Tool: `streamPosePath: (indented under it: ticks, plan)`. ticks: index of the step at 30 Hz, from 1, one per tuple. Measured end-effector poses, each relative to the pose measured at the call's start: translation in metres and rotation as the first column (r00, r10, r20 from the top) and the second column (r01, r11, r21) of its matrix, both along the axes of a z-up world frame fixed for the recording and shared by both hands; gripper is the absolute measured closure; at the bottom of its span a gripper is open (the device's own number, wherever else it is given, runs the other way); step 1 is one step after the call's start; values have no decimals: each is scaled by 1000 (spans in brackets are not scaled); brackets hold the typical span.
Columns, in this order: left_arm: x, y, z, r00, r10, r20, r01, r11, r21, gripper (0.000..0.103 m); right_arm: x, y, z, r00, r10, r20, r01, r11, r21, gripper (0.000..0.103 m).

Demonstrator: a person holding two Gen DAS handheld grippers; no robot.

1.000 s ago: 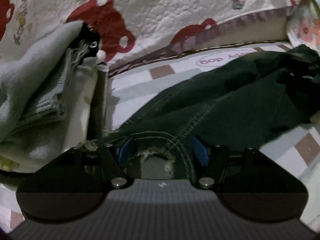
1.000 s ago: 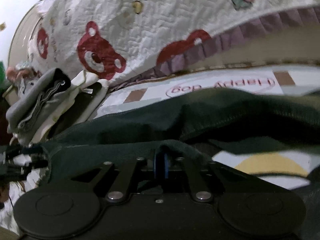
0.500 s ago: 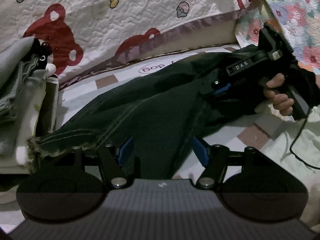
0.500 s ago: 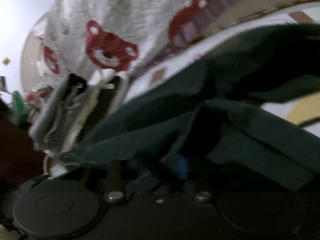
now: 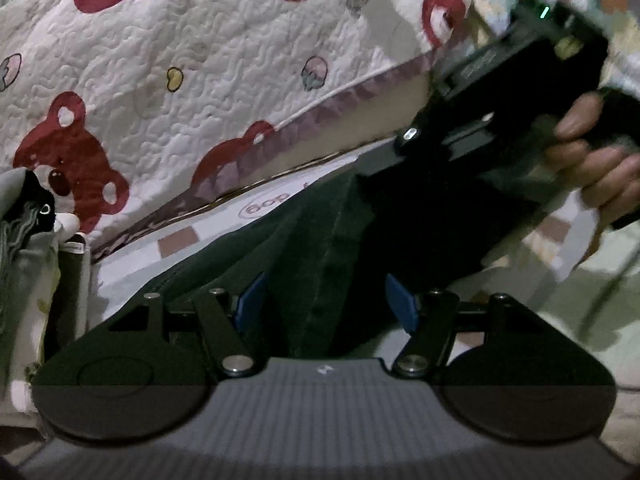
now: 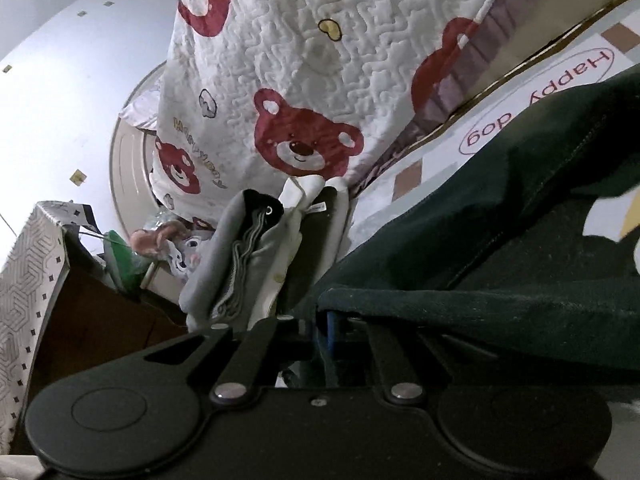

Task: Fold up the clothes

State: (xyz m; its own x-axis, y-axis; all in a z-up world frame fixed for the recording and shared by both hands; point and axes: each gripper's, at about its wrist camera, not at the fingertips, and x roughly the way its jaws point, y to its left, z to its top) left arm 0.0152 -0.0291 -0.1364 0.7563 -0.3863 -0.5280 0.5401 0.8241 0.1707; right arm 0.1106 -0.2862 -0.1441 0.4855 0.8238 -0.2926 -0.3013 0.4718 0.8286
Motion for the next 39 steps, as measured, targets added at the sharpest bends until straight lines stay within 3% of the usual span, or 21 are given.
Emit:
streamPosePath:
  ticks: [3,7,11,16,18,20,22,24,26,28,30,32,37,39]
  plan:
    - [5,-12,-10,999,20,32,-24,991,132,36,-5,0,1,1000,5,-1,-5,1000,0,96]
    - [3,-20,-20,993,35,112,-68,951,303,36,-13,0,3,1000,11,-2,-11,1000,1,96]
    - [-5,-6,-10,981,77,175,-132,936,327,54,-24,-5,0,1000,22,-3,-22,1000,2,96]
    - [-14,13,4,963,129,238,-206,921,332,87,-47,-23,-14,1000,7,-11,-7,999,-34,97]
    - [-16,17,6,963,129,237,-204,922,329,91,-58,-40,-19,1000,-23,-15,22,998,-56,97]
    - [-17,20,8,964,126,236,-201,923,329,97,-71,-69,-19,995,-102,-4,101,985,-140,93]
    - [-18,21,10,967,126,221,-196,923,331,97,-86,-104,-19,979,-201,16,199,952,-234,91]
    - [-20,21,13,971,126,204,-190,923,334,97,-101,-149,-20,941,-337,27,328,890,-317,82]
    - [-21,21,16,974,126,187,-184,923,337,97,-118,-197,-23,882,-471,25,446,815,-371,81]
    - [-22,21,18,977,126,170,-179,923,340,98,-134,-240,-26,811,-584,27,540,730,-420,73]
    - [-23,21,21,980,126,153,-173,924,342,100,-144,-275,-31,743,-669,25,601,649,-467,62]
    - [-33,23,31,986,98,137,-144,910,388,100,-154,-307,-36,677,-736,4,632,579,-515,60]
    - [-43,48,33,985,175,-9,-165,944,285,100,-158,-366,-29,628,-778,-4,628,510,-588,51]
    - [-42,53,27,980,190,-65,-169,955,245,100,-150,-386,-34,609,-793,-16,641,504,-579,50]
